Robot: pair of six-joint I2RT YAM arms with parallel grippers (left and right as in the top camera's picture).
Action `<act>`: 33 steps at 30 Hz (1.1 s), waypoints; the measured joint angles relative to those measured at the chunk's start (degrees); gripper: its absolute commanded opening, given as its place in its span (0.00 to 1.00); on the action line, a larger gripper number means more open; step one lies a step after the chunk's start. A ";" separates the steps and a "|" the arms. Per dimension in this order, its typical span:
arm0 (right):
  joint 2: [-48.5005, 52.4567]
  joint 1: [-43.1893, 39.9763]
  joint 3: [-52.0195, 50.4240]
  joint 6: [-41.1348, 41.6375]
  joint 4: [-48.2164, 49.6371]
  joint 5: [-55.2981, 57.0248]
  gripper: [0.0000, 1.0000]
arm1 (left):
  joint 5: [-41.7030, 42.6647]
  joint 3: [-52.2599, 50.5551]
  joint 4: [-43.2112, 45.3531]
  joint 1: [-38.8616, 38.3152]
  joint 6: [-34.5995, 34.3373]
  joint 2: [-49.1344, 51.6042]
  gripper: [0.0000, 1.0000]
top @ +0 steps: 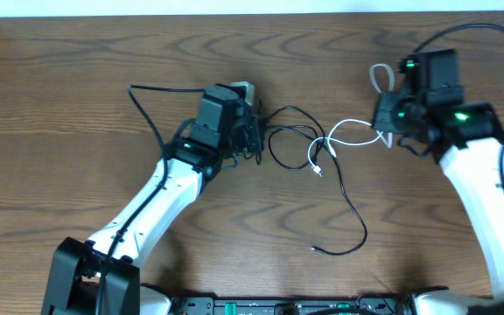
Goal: Untangle cables
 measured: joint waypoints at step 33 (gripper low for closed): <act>9.68 1.29 -6.19 12.04 -4.72 4.46 0.99 | 1.14 0.00 -3.13 -5.62 -0.57 0.00 0.13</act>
